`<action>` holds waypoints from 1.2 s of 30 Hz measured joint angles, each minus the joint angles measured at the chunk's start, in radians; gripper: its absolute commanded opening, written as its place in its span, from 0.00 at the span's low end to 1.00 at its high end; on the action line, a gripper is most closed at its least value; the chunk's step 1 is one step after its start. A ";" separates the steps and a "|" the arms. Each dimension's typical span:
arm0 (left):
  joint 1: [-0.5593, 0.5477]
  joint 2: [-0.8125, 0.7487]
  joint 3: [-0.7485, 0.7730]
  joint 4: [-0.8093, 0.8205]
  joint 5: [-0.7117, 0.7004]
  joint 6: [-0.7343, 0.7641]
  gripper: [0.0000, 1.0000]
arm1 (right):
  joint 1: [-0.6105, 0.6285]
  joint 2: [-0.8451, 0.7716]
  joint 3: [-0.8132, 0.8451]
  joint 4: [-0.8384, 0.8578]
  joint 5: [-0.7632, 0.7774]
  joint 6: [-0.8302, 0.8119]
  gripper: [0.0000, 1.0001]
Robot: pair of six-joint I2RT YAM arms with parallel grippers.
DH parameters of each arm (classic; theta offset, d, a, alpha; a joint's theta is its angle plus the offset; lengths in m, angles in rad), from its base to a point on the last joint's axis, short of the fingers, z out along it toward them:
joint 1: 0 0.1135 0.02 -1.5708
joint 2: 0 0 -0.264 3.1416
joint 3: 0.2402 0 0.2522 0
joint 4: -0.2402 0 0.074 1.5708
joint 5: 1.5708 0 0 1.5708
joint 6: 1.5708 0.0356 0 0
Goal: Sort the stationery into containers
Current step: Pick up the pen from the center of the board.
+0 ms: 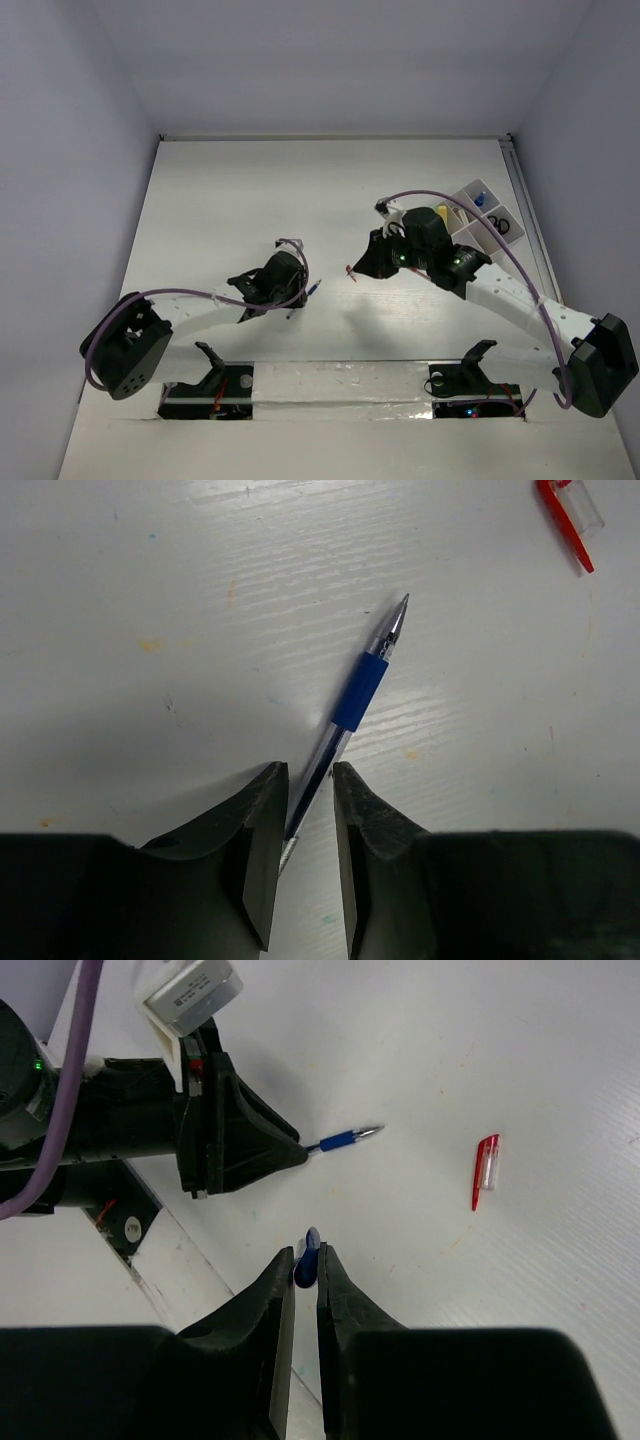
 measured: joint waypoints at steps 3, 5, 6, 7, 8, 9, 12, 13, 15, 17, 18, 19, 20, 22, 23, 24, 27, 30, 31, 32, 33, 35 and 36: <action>-0.013 0.029 0.017 0.013 -0.010 0.000 0.23 | 0.000 0.000 -0.002 0.018 -0.009 0.000 0.00; -0.028 0.052 0.031 0.024 -0.016 -0.001 0.23 | 0.000 0.000 -0.005 0.029 -0.013 0.000 0.00; -0.037 0.064 0.038 0.032 -0.021 -0.001 0.23 | 0.000 0.000 -0.007 0.031 -0.016 0.000 0.00; -0.043 0.075 0.043 0.039 -0.024 -0.001 0.22 | 0.000 0.000 -0.009 0.032 -0.017 0.000 0.00; -0.047 0.085 0.049 0.046 -0.029 -0.002 0.21 | 0.000 -0.001 -0.011 0.035 -0.019 0.000 0.00; -0.050 0.093 0.053 0.050 -0.033 -0.003 0.21 | 0.000 -0.001 -0.011 0.035 -0.020 0.000 0.00; -0.058 0.114 0.066 0.058 -0.053 -0.006 0.22 | -0.005 -0.007 -0.014 0.037 -0.020 0.000 0.00; -0.060 0.118 0.069 0.059 -0.060 -0.008 0.23 | -0.007 -0.013 -0.016 0.040 -0.020 0.000 0.00; -0.075 0.134 0.083 0.056 -0.084 -0.011 0.24 | -0.009 -0.029 -0.027 0.046 -0.020 0.000 0.00; -0.099 0.149 0.098 0.050 -0.112 -0.017 0.25 | -0.011 -0.046 -0.043 0.051 -0.020 0.000 0.00; -0.113 0.158 0.108 0.042 -0.127 -0.023 0.26 | -0.011 -0.053 -0.050 0.054 -0.019 0.001 0.00; -0.128 0.168 0.121 0.029 -0.145 -0.032 0.26 | -0.011 -0.059 -0.056 0.059 -0.019 0.001 0.00; -0.141 0.176 0.132 0.020 -0.158 -0.038 0.27 | -0.013 -0.064 -0.062 0.063 -0.019 0.001 0.00; -0.167 0.191 0.153 -0.007 -0.182 -0.054 0.32 | -0.014 -0.073 -0.071 0.067 -0.019 0.002 0.00; -0.178 0.192 0.159 -0.017 -0.190 -0.064 0.34 | -0.016 -0.077 -0.075 0.068 -0.019 0.003 0.00; -0.188 0.193 0.163 -0.029 -0.200 -0.074 0.37 | -0.018 -0.080 -0.078 0.067 -0.019 0.003 0.00; -0.210 0.192 0.171 -0.062 -0.220 -0.101 0.38 | -0.019 -0.093 -0.087 0.074 -0.019 0.004 0.00; -0.219 0.192 0.177 -0.083 -0.231 -0.120 0.36 | -0.019 -0.114 -0.098 0.074 -0.019 0.004 0.00; -0.222 0.195 0.180 -0.090 -0.235 -0.124 0.30 | -0.019 -0.121 -0.102 0.076 -0.019 0.004 0.00; -0.224 0.200 0.185 -0.097 -0.241 -0.129 0.28 | -0.019 -0.129 -0.106 0.079 -0.020 0.004 0.00; -0.227 0.208 0.193 -0.103 -0.241 -0.133 0.23 | -0.019 -0.137 -0.110 0.080 -0.019 0.004 0.00; -0.240 0.228 0.210 -0.106 -0.242 -0.140 0.19 | -0.019 -0.147 -0.111 0.083 -0.019 0.004 0.00; -0.247 0.237 0.217 -0.106 -0.244 -0.140 0.17 | -0.019 -0.151 -0.111 0.087 -0.019 0.004 0.00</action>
